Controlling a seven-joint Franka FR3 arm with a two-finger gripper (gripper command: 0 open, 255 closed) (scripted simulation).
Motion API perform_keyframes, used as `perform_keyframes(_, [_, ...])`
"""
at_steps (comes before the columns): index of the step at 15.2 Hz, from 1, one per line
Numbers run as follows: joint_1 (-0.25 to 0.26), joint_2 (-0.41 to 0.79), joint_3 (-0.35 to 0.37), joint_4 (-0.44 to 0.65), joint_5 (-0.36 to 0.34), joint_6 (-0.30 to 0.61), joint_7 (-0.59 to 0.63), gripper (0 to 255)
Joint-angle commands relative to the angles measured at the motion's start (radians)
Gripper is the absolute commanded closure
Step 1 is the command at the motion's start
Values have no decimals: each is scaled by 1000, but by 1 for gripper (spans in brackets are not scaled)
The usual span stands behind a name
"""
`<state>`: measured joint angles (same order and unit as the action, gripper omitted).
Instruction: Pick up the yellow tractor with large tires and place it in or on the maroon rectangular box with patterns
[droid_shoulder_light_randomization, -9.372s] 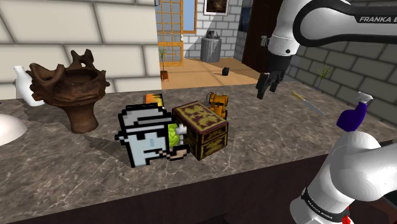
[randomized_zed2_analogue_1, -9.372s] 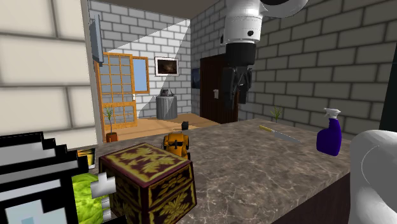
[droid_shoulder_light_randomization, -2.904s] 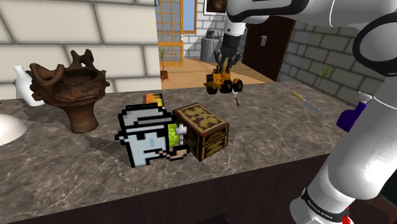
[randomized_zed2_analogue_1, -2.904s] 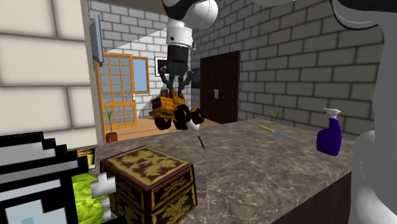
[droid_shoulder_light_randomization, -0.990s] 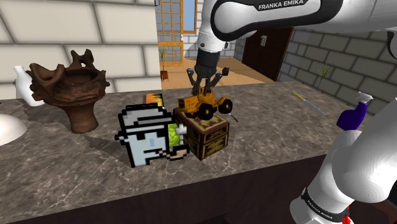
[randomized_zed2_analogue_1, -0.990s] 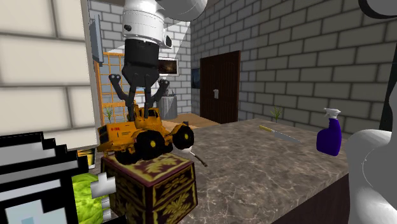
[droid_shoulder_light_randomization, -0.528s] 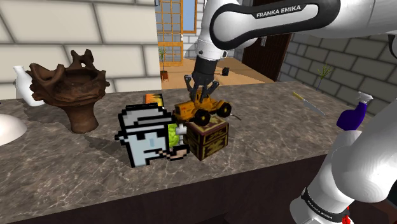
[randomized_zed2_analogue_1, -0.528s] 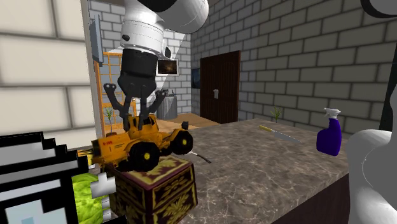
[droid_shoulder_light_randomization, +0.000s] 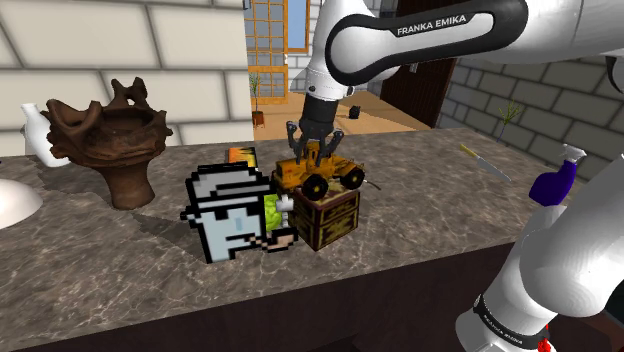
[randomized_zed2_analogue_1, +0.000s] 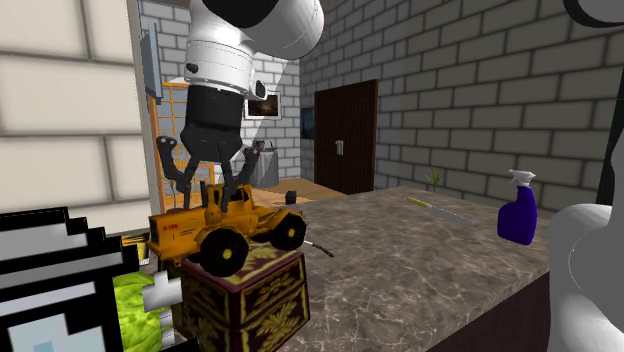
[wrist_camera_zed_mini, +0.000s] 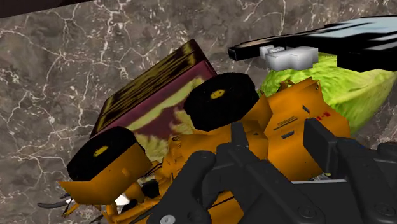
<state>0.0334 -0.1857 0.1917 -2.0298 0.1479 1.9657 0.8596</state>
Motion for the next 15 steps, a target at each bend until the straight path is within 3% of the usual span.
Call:
perform_keyframes(1, [-6, 18, 5, -2, -101, 4, 12, 0])
perform_keyframes(4, [-9, 25, 1, 1, -101, 9, 6, 0])
perform_keyframes(5, [-20, -7, -12, -16, -98, -11, -18, 0])
perform_keyframes(9, [-22, -24, -16, 93, -97, -137, -19, 0])
perform_keyframes(15, [-22, -24, -16, 93, -97, -137, -19, 0])
